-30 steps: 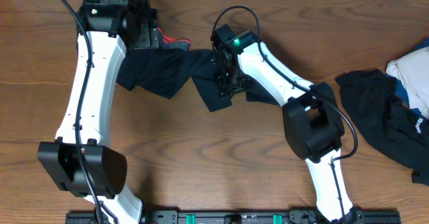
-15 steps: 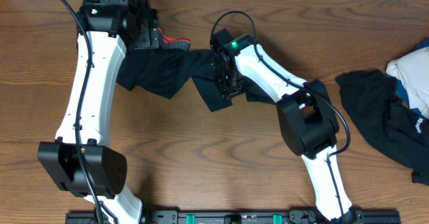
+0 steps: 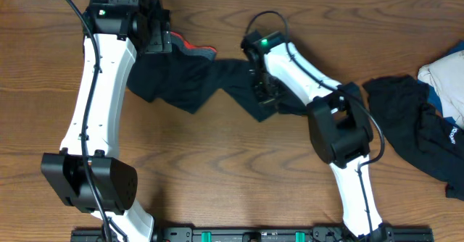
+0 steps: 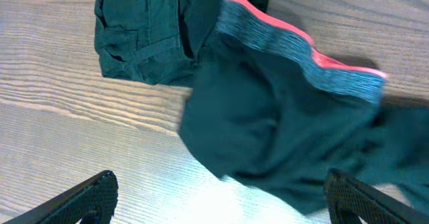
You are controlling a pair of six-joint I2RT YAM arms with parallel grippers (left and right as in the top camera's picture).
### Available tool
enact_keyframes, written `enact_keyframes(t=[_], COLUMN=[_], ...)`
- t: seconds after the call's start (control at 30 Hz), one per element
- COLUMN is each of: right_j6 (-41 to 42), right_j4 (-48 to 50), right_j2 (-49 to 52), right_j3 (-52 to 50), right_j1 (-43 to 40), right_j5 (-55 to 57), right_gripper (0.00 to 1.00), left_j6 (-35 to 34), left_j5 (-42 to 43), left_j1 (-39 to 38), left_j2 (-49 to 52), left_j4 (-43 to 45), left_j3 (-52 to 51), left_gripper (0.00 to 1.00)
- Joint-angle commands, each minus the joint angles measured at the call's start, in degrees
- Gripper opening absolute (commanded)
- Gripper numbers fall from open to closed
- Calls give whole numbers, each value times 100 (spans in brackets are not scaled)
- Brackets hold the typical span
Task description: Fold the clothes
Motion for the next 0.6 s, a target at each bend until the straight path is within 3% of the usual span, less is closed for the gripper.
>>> enact_keyframes(t=[0.0, 0.3, 0.57], right_j6=[76, 151, 184], right_j4=[-234, -601, -503], right_j2=[24, 15, -7], right_j3=[59, 70, 72], right_j1=[-328, -1165, -1438], right_j5=[949, 2284, 1869], right_gripper=[1, 1, 1], left_j6=[-50, -50, -20], left_j5=[39, 87, 1646], left_j1=[35, 35, 35], left_j2=[33, 33, 240], left_j4=[-31, -33, -35], left_j3=[-17, -17, -17], left_gripper=[98, 98, 98])
